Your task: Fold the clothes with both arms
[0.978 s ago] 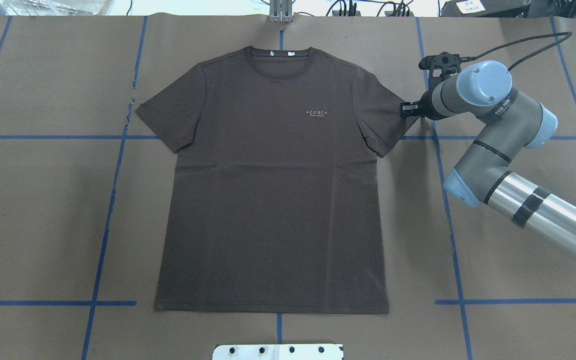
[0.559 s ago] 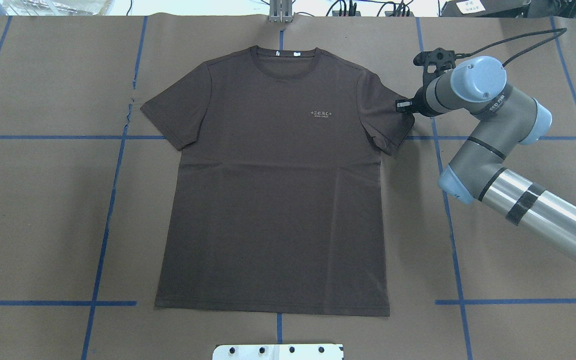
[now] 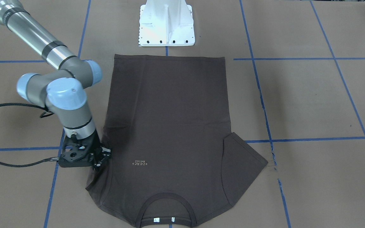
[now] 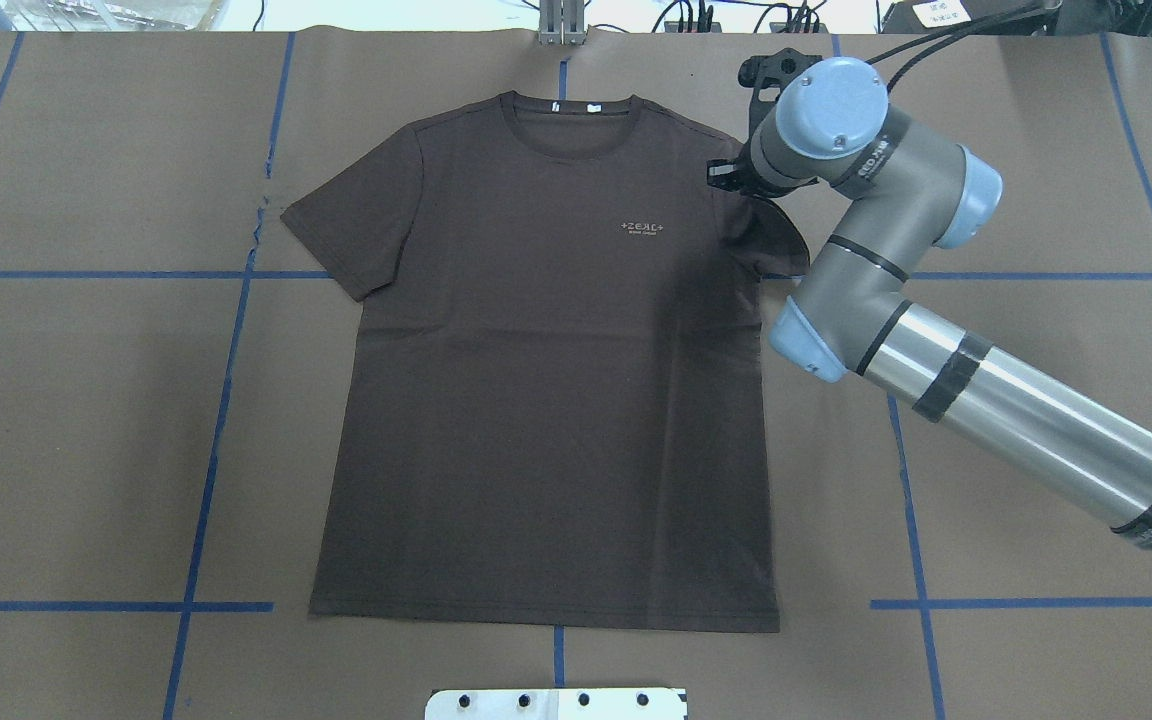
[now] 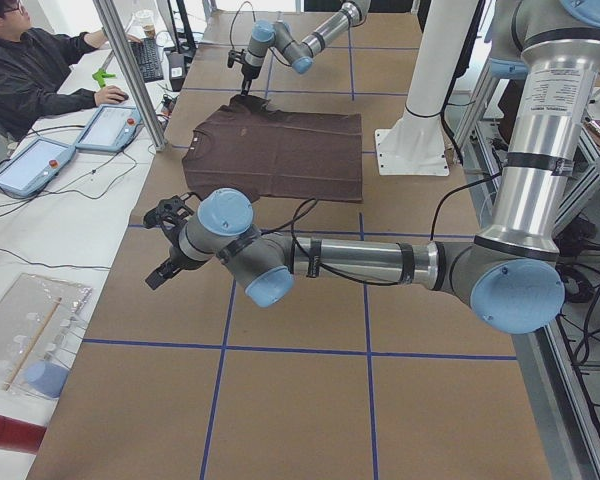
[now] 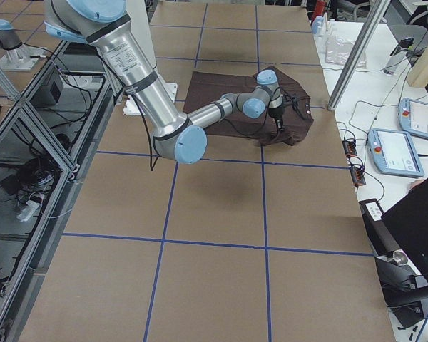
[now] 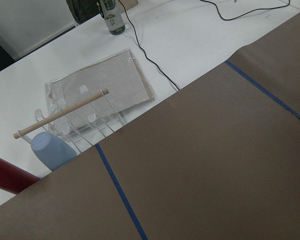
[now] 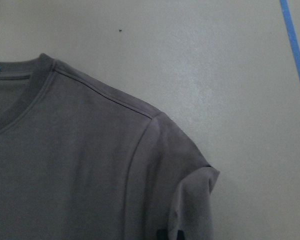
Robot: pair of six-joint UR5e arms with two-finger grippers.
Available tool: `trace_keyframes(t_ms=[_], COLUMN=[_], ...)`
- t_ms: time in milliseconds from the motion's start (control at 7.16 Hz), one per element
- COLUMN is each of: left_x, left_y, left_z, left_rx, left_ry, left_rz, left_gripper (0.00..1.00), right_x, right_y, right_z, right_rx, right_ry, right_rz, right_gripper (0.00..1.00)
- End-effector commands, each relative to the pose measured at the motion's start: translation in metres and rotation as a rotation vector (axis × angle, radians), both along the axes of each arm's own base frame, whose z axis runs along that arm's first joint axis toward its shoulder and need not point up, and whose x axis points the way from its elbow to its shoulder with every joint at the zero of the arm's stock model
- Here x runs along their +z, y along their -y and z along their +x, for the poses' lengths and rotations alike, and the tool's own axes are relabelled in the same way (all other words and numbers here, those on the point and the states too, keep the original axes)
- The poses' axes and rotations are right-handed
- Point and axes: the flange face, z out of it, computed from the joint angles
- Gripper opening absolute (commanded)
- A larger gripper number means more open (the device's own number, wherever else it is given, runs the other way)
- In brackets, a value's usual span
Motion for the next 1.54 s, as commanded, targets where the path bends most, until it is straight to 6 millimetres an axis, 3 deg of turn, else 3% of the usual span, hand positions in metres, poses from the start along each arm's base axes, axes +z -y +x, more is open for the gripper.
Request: trace_keyframes(t_ms=[0, 279, 838, 978, 1118, 1257, 1397], left_x=[-0.001, -0.001, -0.001, -0.001, -0.004, -0.006, -0.016], left_y=[0.001, 0.001, 0.001, 0.001, 0.002, 0.005, 0.01], left_z=[0.0, 0.0, 0.0, 0.0, 0.001, 0.002, 0.002], left_rx=[0.001, 0.0, 0.0, 0.0, 0.001, 0.002, -0.023], left_ry=[0.0, -0.001, -0.001, -0.001, -0.001, -0.002, -0.033], left_rz=[0.001, 0.0, 0.0, 0.0, 0.003, 0.007, -0.011], left_gripper=[1.0, 1.0, 1.0, 1.0, 1.0, 1.0, 1.0], right_x=[-0.03, -0.036, -0.035, -0.035, -0.049, -0.08, -0.092], right_y=[-0.007, 0.001, 0.002, 0.0, 0.0, 0.006, 0.022], right_z=[-0.047, -0.07, -0.076, -0.078, -0.082, -0.081, -0.059], right_rx=[0.081, 0.099, 0.1, 0.095, 0.091, 0.083, 0.026], right_ry=[-0.031, -0.058, -0.068, -0.067, -0.058, -0.029, 0.007], right_rz=[-0.024, -0.024, -0.024, -0.02, -0.009, 0.005, -0.018], right_gripper=[0.0, 0.0, 0.0, 0.88, 1.0, 1.0, 1.0])
